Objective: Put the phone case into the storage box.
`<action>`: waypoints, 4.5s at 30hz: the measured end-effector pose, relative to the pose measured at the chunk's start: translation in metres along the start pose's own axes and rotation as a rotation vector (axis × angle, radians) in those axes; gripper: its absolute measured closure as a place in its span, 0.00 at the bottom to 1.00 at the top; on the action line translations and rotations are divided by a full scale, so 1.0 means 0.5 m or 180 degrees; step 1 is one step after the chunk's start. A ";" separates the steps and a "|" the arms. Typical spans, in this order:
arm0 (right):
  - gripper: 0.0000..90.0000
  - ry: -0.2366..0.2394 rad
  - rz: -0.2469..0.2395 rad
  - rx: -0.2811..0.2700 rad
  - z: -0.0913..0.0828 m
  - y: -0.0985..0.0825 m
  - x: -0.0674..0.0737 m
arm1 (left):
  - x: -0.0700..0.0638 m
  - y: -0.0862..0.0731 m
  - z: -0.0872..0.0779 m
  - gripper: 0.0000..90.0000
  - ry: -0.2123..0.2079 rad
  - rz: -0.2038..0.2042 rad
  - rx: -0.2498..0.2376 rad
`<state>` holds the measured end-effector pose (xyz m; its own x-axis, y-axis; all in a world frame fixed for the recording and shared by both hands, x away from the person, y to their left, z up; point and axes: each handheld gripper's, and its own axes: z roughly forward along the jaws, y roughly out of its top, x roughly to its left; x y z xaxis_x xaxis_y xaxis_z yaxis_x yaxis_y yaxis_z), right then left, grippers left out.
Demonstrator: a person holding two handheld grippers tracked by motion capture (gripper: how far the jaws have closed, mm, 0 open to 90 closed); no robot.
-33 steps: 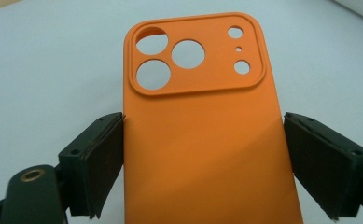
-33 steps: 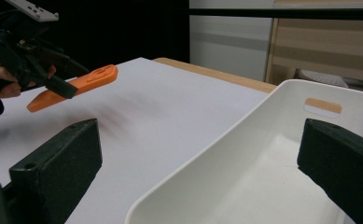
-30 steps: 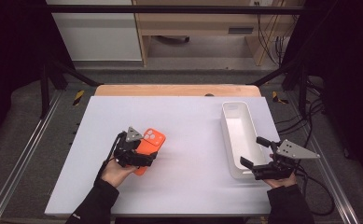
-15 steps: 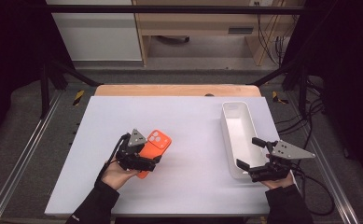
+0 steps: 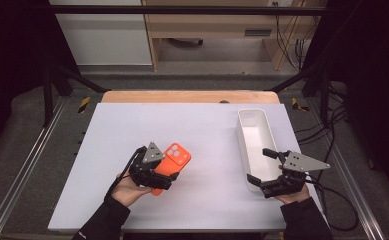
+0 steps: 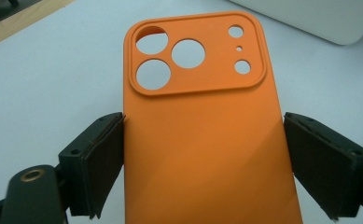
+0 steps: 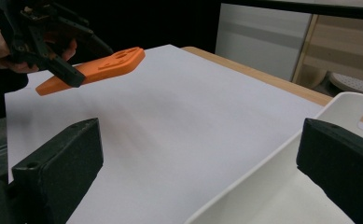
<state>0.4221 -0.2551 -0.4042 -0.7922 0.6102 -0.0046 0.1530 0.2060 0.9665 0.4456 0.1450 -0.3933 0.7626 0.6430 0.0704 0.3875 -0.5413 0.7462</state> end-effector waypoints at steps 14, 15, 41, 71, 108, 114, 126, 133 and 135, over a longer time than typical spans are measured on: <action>0.02 0.0152 -0.0368 0.0147 0.033 0.022 0.035 | -0.036 0.017 -0.007 0.16 -0.0109 0.0244 -0.0009; 0.02 0.0167 -0.0387 0.0154 0.035 0.024 0.038 | -0.039 0.018 -0.008 0.16 -0.0117 0.0265 -0.0014; 0.03 0.0563 -0.0949 0.0464 0.113 0.066 0.099 | -0.079 0.042 -0.018 0.16 -0.0238 0.0878 0.0012; 0.01 0.0933 -0.1550 0.0758 0.146 0.113 0.148 | -0.116 0.048 -0.042 0.16 -0.0406 0.1468 -0.0127; 0.08 0.1569 -0.1552 0.0787 0.179 0.105 0.149 | -0.144 0.058 -0.041 0.16 -0.0796 0.1726 -0.0154; 0.12 0.1662 -0.1545 0.0743 0.179 0.104 0.150 | -0.143 0.058 -0.042 0.16 -0.0851 0.1754 -0.0172; 0.16 0.1798 -0.1473 0.0713 0.175 0.108 0.147 | -0.133 0.057 -0.039 0.16 -0.1015 0.1694 -0.0194; 0.17 0.1827 -0.1368 0.0800 0.180 0.106 0.145 | -0.130 0.054 -0.029 0.16 -0.1053 0.1652 -0.0113; 0.17 0.1830 -0.1330 0.0814 0.181 0.105 0.146 | -0.129 0.053 -0.027 0.16 -0.1075 0.1623 -0.0106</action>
<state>0.4258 -0.1302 -0.3769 -0.9871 -0.0384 -0.1555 -0.1510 0.5466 0.8236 0.3997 0.0966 -0.3691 0.9719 0.0973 0.2145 -0.0816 -0.7149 0.6944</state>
